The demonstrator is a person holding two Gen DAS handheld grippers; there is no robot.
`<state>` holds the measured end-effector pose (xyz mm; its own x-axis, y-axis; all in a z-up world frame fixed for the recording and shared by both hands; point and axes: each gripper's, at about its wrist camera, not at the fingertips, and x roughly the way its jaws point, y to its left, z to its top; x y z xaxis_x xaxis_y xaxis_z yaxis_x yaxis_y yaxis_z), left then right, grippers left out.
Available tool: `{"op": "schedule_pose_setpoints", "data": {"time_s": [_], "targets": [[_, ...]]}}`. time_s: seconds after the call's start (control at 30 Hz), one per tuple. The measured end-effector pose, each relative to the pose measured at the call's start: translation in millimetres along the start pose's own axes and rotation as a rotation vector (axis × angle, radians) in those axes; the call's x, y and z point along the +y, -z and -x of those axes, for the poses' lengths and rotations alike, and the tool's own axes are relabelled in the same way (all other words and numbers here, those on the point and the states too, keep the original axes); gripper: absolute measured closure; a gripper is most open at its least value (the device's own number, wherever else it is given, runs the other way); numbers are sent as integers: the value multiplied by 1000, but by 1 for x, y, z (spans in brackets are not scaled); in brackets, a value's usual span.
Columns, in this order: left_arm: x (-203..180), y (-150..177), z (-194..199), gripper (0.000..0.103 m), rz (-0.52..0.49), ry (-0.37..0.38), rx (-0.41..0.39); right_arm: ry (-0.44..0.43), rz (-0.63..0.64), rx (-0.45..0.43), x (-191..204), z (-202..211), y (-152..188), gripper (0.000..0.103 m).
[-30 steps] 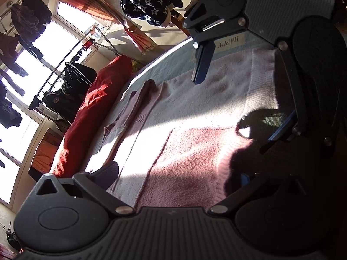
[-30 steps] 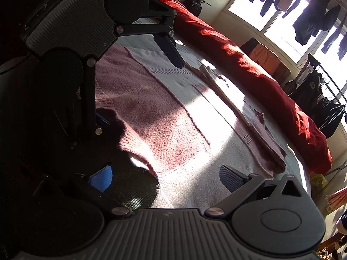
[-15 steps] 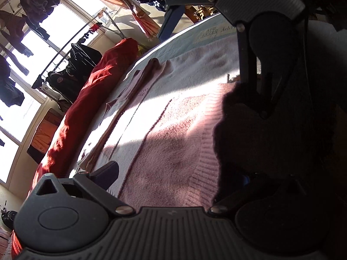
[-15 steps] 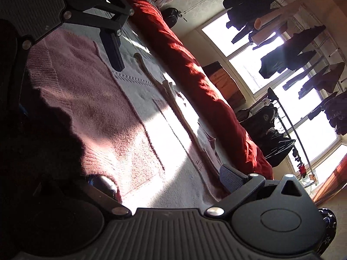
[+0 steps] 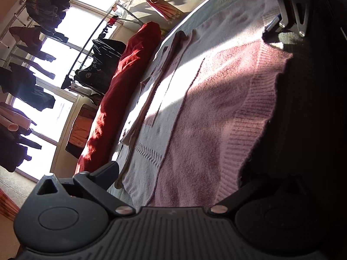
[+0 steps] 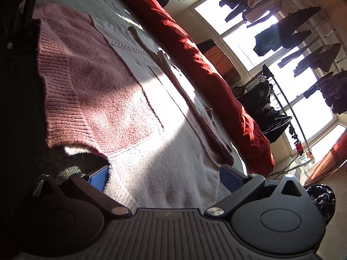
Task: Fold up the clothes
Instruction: 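Lower both open grippers onto the pink hem ribbing, then close both grippers on the pink hem ribbing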
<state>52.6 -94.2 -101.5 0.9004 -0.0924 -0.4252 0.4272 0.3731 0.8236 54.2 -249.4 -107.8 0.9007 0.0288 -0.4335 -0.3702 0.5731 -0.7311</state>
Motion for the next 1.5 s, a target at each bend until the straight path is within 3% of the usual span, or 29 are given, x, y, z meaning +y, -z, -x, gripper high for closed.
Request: {"op": "schedule_pose_setpoints", "data": {"time_s": [0.23, 0.37, 0.43, 0.5, 0.6, 0.73, 0.87, 1.07, 1.23, 1.3, 1.33, 1.43, 1.5], "targets": [[0, 1, -4, 1, 20, 0, 17, -8, -99, 78, -8, -9, 6, 0], [0, 2, 0, 3, 15, 2, 13, 40, 8, 80, 5, -5, 1, 0], [-3, 3, 4, 13, -4, 6, 2, 77, 81, 70, 14, -2, -3, 0], [-6, 3, 6, 33, -13, 13, -2, 117, 161, 58, 23, 2, -5, 0], [-11, 4, 8, 47, -20, 25, -6, 145, 203, 64, 30, 7, -5, 0], [-14, 4, 9, 47, -15, 39, -11, 148, 148, 104, 26, 19, 5, 0], [-13, 5, 8, 47, -18, 44, -16, 166, 172, 153, 25, 23, 21, 0], [-11, 4, 8, 48, 2, 46, -16, 183, 201, 87, 21, 5, 16, 1], [-12, 9, 13, 55, 18, 49, -9, 97, 216, 81, 19, 2, 16, 29], [-12, 9, 13, 61, 19, 58, -8, 57, 204, 95, 18, 5, 19, 49], [-12, 10, 13, 63, 19, 63, -7, 41, 206, 102, 18, 7, 21, 53], [-12, 9, 13, 75, 11, 83, -7, -3, 191, 117, 16, 10, 25, 71], [-13, 8, 13, 86, -1, 99, -6, -38, 188, 125, 16, 11, 26, 91]]}}
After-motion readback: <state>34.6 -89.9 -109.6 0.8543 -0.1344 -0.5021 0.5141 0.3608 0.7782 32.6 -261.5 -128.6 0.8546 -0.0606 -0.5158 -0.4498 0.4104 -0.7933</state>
